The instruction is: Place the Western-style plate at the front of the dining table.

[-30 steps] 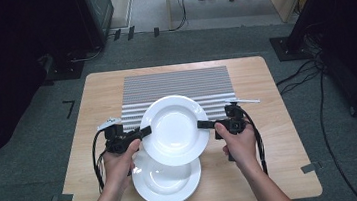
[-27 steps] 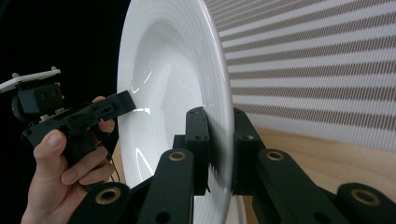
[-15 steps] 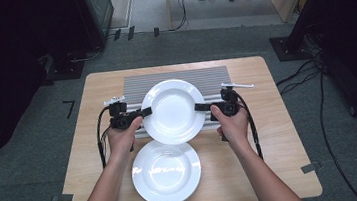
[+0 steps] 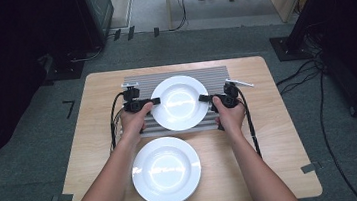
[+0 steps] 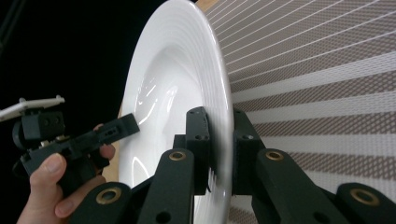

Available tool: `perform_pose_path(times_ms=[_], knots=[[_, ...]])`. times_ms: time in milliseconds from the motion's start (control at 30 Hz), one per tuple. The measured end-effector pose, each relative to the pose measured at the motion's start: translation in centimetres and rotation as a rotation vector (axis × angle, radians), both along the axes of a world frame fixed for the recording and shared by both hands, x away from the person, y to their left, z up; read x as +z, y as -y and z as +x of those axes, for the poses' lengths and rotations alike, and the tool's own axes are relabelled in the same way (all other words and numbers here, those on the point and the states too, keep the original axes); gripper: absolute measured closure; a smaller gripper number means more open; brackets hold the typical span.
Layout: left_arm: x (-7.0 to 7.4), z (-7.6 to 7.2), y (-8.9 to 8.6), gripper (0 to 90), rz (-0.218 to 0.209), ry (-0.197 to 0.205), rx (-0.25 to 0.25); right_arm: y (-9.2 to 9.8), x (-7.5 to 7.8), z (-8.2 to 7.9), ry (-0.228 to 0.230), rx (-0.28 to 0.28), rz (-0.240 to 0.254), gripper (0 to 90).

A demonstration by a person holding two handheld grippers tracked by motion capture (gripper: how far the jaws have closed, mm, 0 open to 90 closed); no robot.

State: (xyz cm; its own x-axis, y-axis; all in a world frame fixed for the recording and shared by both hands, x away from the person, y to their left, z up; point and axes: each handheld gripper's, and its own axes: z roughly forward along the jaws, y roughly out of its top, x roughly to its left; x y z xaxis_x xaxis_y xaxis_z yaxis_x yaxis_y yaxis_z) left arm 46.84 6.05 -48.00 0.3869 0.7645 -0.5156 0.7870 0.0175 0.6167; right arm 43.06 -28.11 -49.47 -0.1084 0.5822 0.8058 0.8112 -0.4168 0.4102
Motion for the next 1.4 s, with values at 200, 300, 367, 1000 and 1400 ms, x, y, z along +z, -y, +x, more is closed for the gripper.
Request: perform_pose_path(times_ms=[200, 300, 367, 1000, 1400], knots=[[-0.4, 2.4, 0.9, 69.6, 0.04, -0.042, 0.031, -0.1, -1.5, 1.3, -0.022, -0.057, 0.012, 80.6], [-1.0, 3.1, 1.0, 69.4, 0.015, -0.074, 0.048, -0.3, -1.6, 2.0, -0.018, -0.086, -0.005, 80.7], [-1.3, 3.4, 1.1, 69.2, 0.023, -0.083, 0.056, -0.4, -1.7, 2.5, -0.024, -0.115, -0.012, 80.4], [-1.7, 3.8, 2.6, 65.5, 0.128, -0.044, 0.055, -1.4, -3.0, 4.7, 0.027, -0.188, -0.187, 72.4], [-0.6, 2.5, 0.9, 41.9, 0.192, 0.02, 0.021, -0.6, -1.0, 3.8, 0.141, -0.131, -0.331, 43.3]])
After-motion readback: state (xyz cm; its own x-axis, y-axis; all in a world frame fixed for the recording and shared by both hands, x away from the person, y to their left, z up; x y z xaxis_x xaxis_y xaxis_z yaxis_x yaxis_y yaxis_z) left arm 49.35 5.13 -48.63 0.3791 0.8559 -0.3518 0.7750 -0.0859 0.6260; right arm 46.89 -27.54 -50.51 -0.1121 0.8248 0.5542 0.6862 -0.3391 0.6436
